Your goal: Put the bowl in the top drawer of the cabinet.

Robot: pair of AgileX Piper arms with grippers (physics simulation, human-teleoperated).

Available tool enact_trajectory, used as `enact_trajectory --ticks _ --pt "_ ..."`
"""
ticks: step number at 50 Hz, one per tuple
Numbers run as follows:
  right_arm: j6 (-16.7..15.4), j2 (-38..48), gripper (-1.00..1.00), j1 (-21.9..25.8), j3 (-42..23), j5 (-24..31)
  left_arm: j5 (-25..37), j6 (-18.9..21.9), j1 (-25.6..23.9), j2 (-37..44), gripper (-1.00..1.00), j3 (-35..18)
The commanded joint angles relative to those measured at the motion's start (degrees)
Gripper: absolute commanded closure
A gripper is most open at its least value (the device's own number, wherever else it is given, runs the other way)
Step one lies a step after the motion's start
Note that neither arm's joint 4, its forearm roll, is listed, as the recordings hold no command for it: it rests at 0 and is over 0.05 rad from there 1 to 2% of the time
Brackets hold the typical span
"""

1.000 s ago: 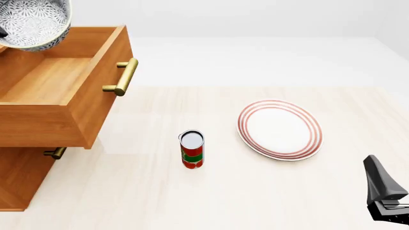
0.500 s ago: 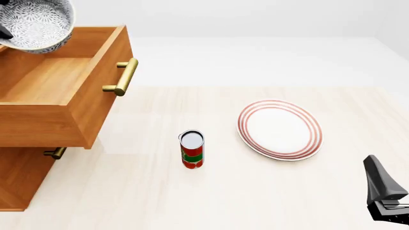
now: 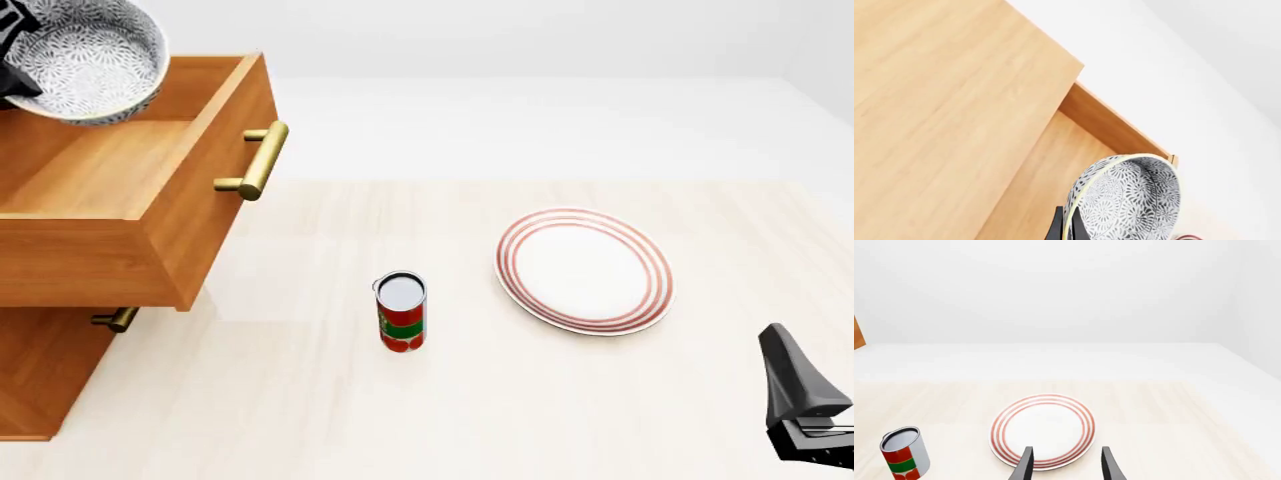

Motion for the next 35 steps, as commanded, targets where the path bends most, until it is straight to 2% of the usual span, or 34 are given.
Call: enact_trajectory --ticks 1,35 --pt "0.0 0.0 -1.00 0.0 0.0 0.0 -0.8 1.0 0.3 0.5 1.00 0.8" --pt "0.0 0.0 -1.00 0.0 0.0 0.0 -2.6 2.1 0.1 2.0 1.00 2.4"
